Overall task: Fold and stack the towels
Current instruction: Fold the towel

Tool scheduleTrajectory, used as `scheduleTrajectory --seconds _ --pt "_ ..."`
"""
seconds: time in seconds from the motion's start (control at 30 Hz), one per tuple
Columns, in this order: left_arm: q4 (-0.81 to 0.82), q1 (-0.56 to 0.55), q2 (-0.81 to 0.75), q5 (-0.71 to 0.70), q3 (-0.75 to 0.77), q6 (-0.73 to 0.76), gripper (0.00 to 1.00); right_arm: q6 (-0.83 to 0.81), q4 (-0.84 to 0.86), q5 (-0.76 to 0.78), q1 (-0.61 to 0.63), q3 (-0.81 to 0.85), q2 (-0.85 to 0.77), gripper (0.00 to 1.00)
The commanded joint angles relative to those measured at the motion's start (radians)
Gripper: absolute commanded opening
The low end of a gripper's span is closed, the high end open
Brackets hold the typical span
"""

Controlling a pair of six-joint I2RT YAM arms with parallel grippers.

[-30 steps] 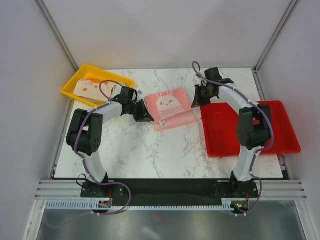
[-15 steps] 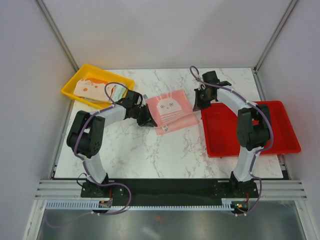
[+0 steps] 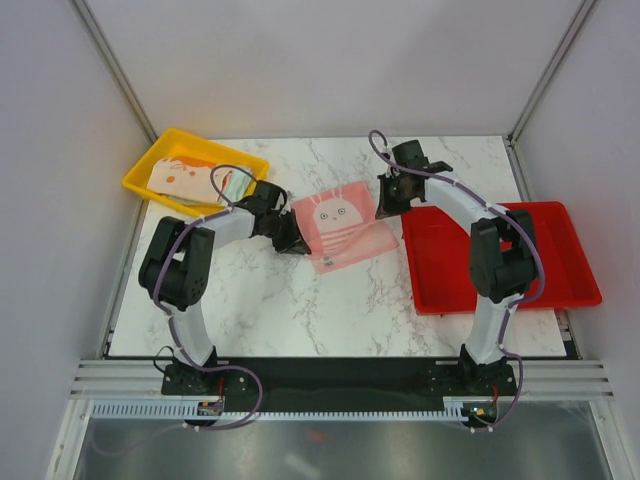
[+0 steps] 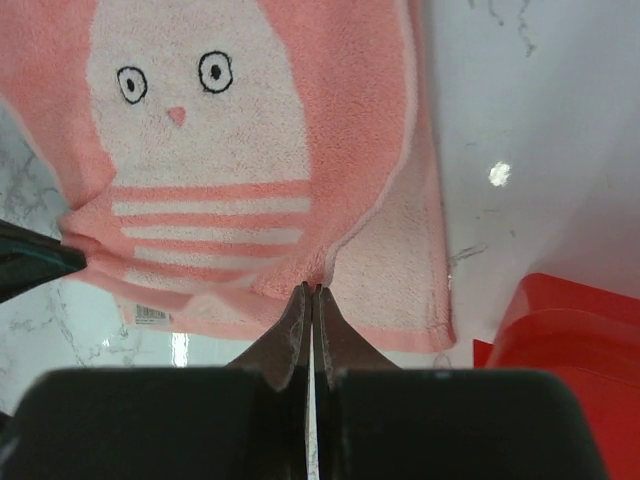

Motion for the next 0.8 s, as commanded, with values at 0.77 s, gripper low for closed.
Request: scheduleTrajectory --seconds 0.77 --pt "-0.296 0.116 0.125 -0.071 0.505 0.151 0.02 0.189 0.192 0.075 0.083 -0.042 -0.05 0.0"
